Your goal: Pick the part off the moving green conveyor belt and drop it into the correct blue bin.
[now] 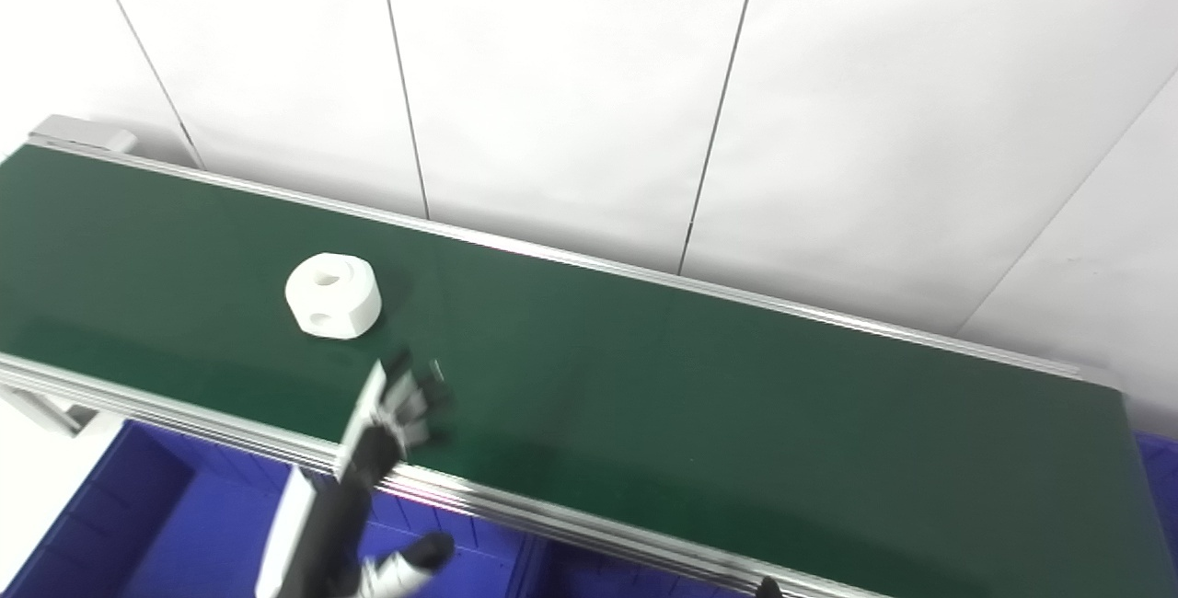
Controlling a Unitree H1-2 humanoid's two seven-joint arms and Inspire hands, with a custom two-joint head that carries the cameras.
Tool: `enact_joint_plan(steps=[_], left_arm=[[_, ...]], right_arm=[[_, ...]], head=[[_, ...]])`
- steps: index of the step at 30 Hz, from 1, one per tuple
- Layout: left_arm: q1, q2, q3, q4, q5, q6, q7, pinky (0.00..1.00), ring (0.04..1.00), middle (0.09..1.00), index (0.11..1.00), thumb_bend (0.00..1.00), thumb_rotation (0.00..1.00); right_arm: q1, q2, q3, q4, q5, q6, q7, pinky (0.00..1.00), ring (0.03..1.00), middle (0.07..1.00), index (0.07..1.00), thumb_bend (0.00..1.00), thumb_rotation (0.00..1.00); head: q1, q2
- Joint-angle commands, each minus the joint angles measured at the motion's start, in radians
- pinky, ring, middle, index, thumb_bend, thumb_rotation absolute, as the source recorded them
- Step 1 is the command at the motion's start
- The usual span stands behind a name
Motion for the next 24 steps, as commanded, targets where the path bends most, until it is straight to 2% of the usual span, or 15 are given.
enact_joint_plan(steps=[1, 3, 6, 7, 8, 9, 10, 13, 14, 16, 18, 20, 24], left_arm=[[-0.095, 0.047, 0.048, -0.046, -0.001, 0.040, -0.029, 0.64, 0.777, 0.849, 0.886, 0.91, 0.54], [-0.183, 0.113, 0.096, -0.057, 0.056, 0.095, -0.079, 0.59, 0.757, 0.838, 0.860, 0.93, 0.51], [-0.323, 0.240, 0.149, -0.085, 0.122, 0.222, -0.198, 0.57, 0.804, 0.840, 0.838, 0.96, 0.46], [-0.359, 0.272, 0.156, -0.096, 0.135, 0.266, -0.236, 0.59, 0.821, 0.849, 0.835, 0.96, 0.43], [-0.391, 0.299, 0.159, -0.109, 0.158, 0.309, -0.273, 0.63, 0.810, 0.854, 0.820, 0.97, 0.35], [-0.435, 0.337, 0.156, -0.121, 0.205, 0.359, -0.332, 0.65, 0.816, 0.867, 0.831, 0.96, 0.36], [-0.464, 0.362, 0.152, -0.129, 0.238, 0.394, -0.371, 0.74, 0.830, 0.886, 0.857, 0.93, 0.35], [-0.559, 0.434, 0.129, -0.109, 0.317, 0.458, -0.475, 0.86, 0.856, 0.906, 0.891, 0.93, 0.28], [-0.591, 0.454, 0.121, -0.091, 0.340, 0.465, -0.501, 0.88, 0.866, 0.910, 0.894, 0.95, 0.23], [-0.657, 0.493, 0.098, -0.035, 0.390, 0.454, -0.532, 0.89, 0.868, 0.910, 0.893, 0.97, 0.20], [-0.724, 0.526, 0.074, 0.045, 0.428, 0.428, -0.547, 0.91, 0.882, 0.914, 0.891, 1.00, 0.20], [-0.784, 0.550, 0.046, 0.127, 0.462, 0.413, -0.559, 0.97, 0.924, 0.934, 0.905, 1.00, 0.21], [-0.851, 0.583, 0.001, 0.276, 0.499, 0.361, -0.534, 0.97, 0.931, 0.936, 0.910, 1.00, 0.22]], right_arm=[[-0.003, 0.008, -0.002, -0.006, -0.008, -0.038, 0.013, 0.95, 0.963, 1.000, 0.980, 0.75, 1.00], [-0.006, 0.008, -0.002, -0.002, -0.006, -0.040, 0.015, 0.94, 0.958, 1.000, 0.975, 0.75, 1.00], [-0.001, 0.006, 0.001, -0.015, 0.008, -0.008, 0.026, 0.96, 0.953, 1.000, 0.966, 0.78, 1.00], [0.000, 0.006, 0.001, -0.016, 0.011, -0.006, 0.030, 0.97, 0.951, 1.000, 0.966, 0.79, 1.00], [0.000, 0.006, 0.001, -0.013, 0.013, -0.011, 0.033, 0.96, 0.947, 1.000, 0.967, 0.78, 1.00], [-0.001, 0.004, 0.002, -0.010, 0.019, -0.016, 0.038, 0.96, 0.946, 1.000, 0.967, 0.78, 1.00], [-0.001, 0.003, 0.003, -0.008, 0.024, -0.019, 0.042, 0.97, 0.952, 1.000, 0.969, 0.78, 1.00], [0.002, 0.004, 0.001, -0.011, 0.025, -0.017, 0.047, 0.96, 0.951, 1.000, 0.966, 0.77, 1.00], [0.004, 0.004, 0.001, -0.012, 0.023, -0.017, 0.049, 0.96, 0.950, 1.000, 0.963, 0.76, 1.00], [0.006, 0.002, 0.001, -0.012, 0.026, -0.019, 0.056, 0.96, 0.951, 1.000, 0.963, 0.76, 1.00], [0.009, 0.003, 0.002, -0.015, 0.021, -0.014, 0.055, 0.95, 0.950, 1.000, 0.963, 0.76, 1.00], [0.012, 0.006, 0.003, -0.018, 0.014, -0.010, 0.052, 0.93, 0.942, 1.000, 0.950, 0.75, 1.00], [0.014, 0.011, 0.008, -0.021, 0.001, -0.011, 0.050, 0.92, 0.937, 1.000, 0.944, 0.75, 1.00]], head=[[-0.005, 0.001], [-0.012, -0.001], [-0.015, -0.001], [-0.017, -0.001], [-0.017, -0.001], [-0.021, 0.003], [-0.022, 0.003], [-0.027, 0.009], [-0.027, 0.009], [-0.026, 0.011], [-0.027, 0.012], [-0.031, 0.013], [-0.041, 0.019]])
